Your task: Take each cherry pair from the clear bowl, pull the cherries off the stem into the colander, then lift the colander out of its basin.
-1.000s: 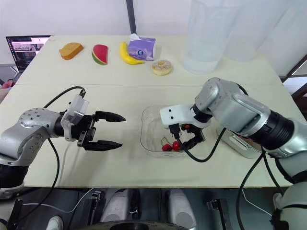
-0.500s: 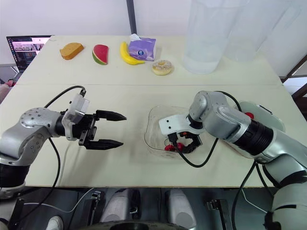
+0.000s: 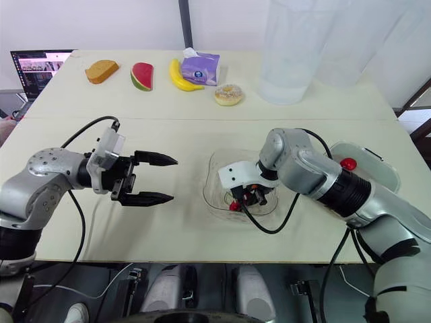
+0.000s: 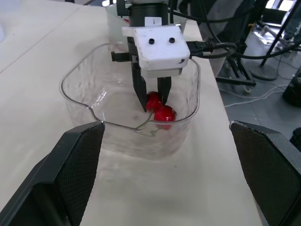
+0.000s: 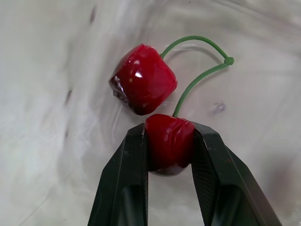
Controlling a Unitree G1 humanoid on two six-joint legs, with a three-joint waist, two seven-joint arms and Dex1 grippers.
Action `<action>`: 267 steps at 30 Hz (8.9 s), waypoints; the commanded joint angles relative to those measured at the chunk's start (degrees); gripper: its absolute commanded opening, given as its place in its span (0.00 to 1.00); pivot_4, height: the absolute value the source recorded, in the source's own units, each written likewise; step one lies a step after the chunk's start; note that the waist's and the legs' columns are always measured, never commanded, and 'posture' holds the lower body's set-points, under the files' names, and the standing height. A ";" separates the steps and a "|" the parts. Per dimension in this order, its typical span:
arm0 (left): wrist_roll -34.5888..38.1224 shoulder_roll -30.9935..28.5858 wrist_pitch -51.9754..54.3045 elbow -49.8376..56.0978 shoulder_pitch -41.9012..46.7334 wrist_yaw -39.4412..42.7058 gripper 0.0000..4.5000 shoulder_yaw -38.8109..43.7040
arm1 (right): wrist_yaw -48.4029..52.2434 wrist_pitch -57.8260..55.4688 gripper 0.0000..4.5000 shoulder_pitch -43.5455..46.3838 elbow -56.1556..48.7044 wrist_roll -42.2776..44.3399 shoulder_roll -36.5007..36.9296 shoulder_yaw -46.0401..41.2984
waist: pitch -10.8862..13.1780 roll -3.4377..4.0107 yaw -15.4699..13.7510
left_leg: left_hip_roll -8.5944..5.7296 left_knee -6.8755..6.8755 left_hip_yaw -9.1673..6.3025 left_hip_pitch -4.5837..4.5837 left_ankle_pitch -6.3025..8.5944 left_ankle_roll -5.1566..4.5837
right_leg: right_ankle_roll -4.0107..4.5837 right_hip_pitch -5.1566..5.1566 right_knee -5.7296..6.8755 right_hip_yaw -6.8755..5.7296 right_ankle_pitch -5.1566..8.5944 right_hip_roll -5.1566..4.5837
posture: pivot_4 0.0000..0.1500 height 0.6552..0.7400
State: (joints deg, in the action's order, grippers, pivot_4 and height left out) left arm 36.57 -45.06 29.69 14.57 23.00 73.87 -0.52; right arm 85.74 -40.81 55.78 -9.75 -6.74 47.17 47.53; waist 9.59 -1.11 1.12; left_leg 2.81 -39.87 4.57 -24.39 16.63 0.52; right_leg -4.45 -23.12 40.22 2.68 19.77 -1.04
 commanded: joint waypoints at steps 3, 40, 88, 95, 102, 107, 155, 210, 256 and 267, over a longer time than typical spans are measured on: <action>-0.37 0.12 -0.66 0.01 1.16 -0.02 1.00 0.08 | 1.23 -0.84 0.17 4.17 -0.50 0.88 -0.15 -6.26 | 0.00 0.00 0.00 | 0.00 0.00 0.00 0.00 0.00 0.00 | 0.00 -0.01 0.02 0.00 0.00 0.00 | 1.00 1.00; 12.05 17.32 27.21 -13.36 24.51 -15.87 1.00 -2.54 | -43.32 -22.17 0.17 -25.39 -49.02 5.01 4.62 -34.36 | -0.01 -0.02 -0.13 | -0.02 -0.12 -0.05 -0.04 -0.22 0.38 | -0.02 0.03 0.09 0.08 0.00 0.13 | 1.00 1.00; 5.29 22.57 25.19 -18.33 29.63 -14.71 0.00 -4.69 | -40.64 -32.50 0.66 -23.21 -47.77 18.56 -0.68 -46.07 | -0.01 -0.02 -0.25 | -0.01 -0.12 -0.06 -0.04 -0.22 0.38 | -0.02 0.05 0.09 0.12 0.00 0.15 | 1.00 1.00; 1.08 14.08 15.07 -12.24 31.24 -2.76 0.00 -7.31 | -29.27 -49.25 0.66 -16.38 -42.51 36.81 -5.73 -64.52 | -0.01 -0.01 -0.30 | 0.00 -0.08 -0.05 -0.03 -0.22 0.39 | -0.01 0.05 0.07 0.10 0.00 0.17 | 1.00 1.00; -2.01 8.31 8.03 -7.32 29.82 4.18 0.00 -8.37 | -30.60 -51.69 0.66 -12.51 -35.66 46.76 -8.53 -68.12 | -0.01 -0.01 -0.17 | -0.01 -0.08 -0.04 -0.03 -0.04 0.07 | -0.01 0.06 0.04 0.12 0.00 0.16 | 1.00 1.00; -3.43 8.74 5.80 -6.30 29.00 2.80 0.00 -8.25 | -35.17 -51.47 0.66 -10.26 -34.02 50.47 -11.71 -65.38 | -0.01 -0.01 -0.16 | 0.02 -0.07 -0.06 -0.03 -0.04 0.07 | -0.02 0.06 0.05 0.12 0.00 0.18 | 1.00 1.00; 0.50 10.61 8.67 -5.43 28.78 -0.37 0.00 -6.56 | -48.57 -36.35 0.06 -19.21 -29.95 58.78 -6.06 -52.17 | -0.01 -0.01 -0.18 | 0.02 -0.08 -0.05 -0.05 -0.02 0.03 | -0.02 0.05 0.03 0.12 0.00 0.16 | 1.00 1.00; 1.82 11.01 9.25 -5.37 28.27 1.01 0.00 -6.08 | -63.13 -30.05 0.98 -40.17 -27.81 82.28 8.12 -88.53 | -0.06 0.12 -0.18 | 0.07 0.10 -0.18 0.19 -0.16 0.28 | -0.06 0.38 -0.17 0.28 0.03 0.48 | 1.00 1.00; 0.39 13.55 6.95 -6.01 29.02 0.84 0.00 -7.16 | -69.70 -22.47 0.11 -22.04 -24.76 76.82 -8.10 -47.26 | -0.05 0.10 -0.23 | 0.06 -0.08 -0.18 -0.02 -0.01 0.01 | -0.06 0.25 -0.14 0.21 0.02 0.29 | 1.00 1.00; 1.04 13.35 8.21 -6.35 29.57 0.24 0.00 -6.31 | -66.83 -21.65 0.11 -30.88 -26.17 71.54 -4.12 -48.28 | -0.05 0.10 -0.06 | 0.06 -0.07 -0.17 -0.01 0.00 0.00 | -0.06 0.26 -0.15 0.22 0.02 0.32 | 1.00 1.00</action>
State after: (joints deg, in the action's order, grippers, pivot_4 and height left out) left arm 36.78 -31.44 37.49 6.96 51.42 74.53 -8.20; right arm 18.37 -63.45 24.66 -34.12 64.36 42.84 1.44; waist 9.54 -1.01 1.06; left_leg 2.88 -39.94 4.40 -24.40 16.63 0.52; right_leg -4.51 -22.86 40.07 2.90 19.79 -0.71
